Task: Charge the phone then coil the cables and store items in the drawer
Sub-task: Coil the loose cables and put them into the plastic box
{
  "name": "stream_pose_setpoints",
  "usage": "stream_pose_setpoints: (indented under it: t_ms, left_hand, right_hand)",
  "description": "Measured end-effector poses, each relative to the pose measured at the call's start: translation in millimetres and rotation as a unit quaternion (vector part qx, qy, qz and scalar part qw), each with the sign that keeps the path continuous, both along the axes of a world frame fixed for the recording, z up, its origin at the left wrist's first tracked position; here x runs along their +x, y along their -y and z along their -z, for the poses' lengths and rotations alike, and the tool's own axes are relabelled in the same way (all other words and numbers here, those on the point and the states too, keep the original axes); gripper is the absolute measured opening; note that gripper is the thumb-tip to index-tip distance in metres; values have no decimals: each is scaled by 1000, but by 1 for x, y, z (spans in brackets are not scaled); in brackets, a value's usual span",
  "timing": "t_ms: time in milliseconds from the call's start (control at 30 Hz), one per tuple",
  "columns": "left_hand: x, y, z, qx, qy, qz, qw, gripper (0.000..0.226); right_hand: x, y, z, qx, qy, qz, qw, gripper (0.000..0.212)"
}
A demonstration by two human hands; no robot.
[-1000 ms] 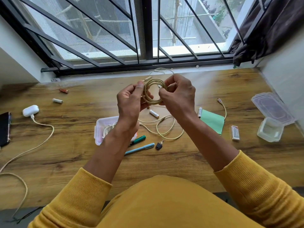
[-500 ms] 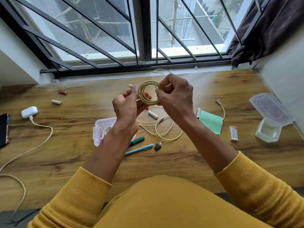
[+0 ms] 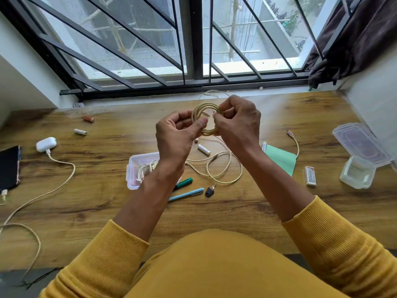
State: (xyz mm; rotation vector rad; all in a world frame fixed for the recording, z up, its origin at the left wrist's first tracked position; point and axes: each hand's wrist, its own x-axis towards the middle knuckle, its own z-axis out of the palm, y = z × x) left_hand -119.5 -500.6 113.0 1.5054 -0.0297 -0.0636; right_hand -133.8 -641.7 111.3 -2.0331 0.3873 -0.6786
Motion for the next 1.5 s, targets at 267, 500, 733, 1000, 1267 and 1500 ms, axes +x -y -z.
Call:
stream_pose_setpoints:
  t_ms: [267, 500, 733, 1000, 1267, 1500]
  left_hand:
    - [4, -3, 2, -24, -47, 89, 995, 10]
    - [5, -6, -4, -2, -38, 110, 993, 35]
    - [9, -9, -1, -117, -131, 99, 979, 25]
    - [5, -10, -2, -185, -149, 103, 966, 13]
    - [3, -6, -1, -174, -139, 71, 972, 11]
    - [1, -10, 0, -161, -157, 85, 971, 12]
  right_hand:
    - [-3, 10, -7, 138, -41, -43, 989, 9]
    - [-4, 12, -6, 147, -45, -35, 988, 9]
    - [-4, 13, -5, 121, -27, -29, 992, 9]
    - [-1, 15, -4, 120, -25, -12, 992, 9]
    - [-3, 13, -8, 154, -35, -2, 987, 12]
    - [-3, 10, -7, 164, -42, 10, 986, 15]
